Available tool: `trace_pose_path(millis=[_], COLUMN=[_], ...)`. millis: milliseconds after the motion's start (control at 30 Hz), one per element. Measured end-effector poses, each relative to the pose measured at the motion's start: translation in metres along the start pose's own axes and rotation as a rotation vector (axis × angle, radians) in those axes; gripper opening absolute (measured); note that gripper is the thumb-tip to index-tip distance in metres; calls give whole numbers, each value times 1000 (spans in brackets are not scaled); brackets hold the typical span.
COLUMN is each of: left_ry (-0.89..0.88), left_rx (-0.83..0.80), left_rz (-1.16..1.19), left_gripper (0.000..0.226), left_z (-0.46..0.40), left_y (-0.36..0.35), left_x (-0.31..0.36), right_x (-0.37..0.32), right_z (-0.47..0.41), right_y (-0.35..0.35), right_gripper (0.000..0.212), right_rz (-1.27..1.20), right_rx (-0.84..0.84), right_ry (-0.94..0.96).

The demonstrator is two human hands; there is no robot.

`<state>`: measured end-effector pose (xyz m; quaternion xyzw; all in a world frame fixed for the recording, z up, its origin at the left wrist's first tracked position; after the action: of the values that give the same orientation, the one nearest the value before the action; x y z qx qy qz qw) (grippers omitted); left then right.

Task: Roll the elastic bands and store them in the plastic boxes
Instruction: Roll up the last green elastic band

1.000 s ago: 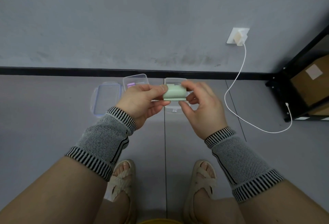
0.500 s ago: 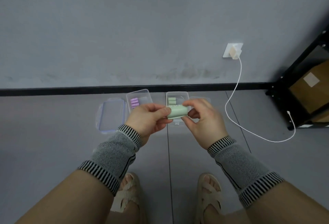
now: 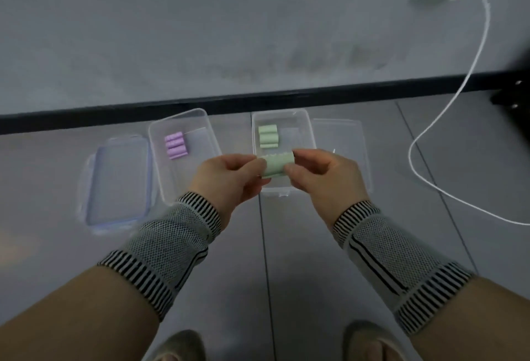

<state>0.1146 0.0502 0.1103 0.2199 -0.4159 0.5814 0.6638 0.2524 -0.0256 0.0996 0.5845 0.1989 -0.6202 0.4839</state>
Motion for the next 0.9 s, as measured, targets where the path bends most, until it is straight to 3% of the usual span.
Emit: trace_pose_path(millis=[167, 400, 600, 700, 900], left_ry=[-4, -93, -352, -481, -449], left_rx=[26, 30, 64, 56, -6], left_rz=[-121, -291, -951, -1105, -1314], left_gripper=[18, 24, 41, 50, 61], left_z=[-63, -115, -158, -172, -193], left_y=[2, 1, 0, -1, 5], left_x=[-37, -45, -47, -56, -73], right_x=[54, 75, 88, 101, 128], right_z=[-46, -94, -138, -155, -181], right_y=[-24, -39, -51, -56, -65], right_gripper=[23, 22, 20, 20, 20], right_rz=[-112, -143, -164, -169, -38], right_rx=[-5, -32, -55, -42, -6], right_ry=[-144, -252, -298, -323, -347])
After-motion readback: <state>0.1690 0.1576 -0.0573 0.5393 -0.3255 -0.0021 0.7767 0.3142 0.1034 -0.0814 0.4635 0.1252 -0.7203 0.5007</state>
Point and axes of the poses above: each hand's wrist, its own z-axis away from the middle knuckle, its own y-axis out of the back of the hand, x = y × z, the point moved 2 cm from there along -z, towards the middle knuckle, and after that the axes turned 10 degrees about z, right-handed, at the moved point
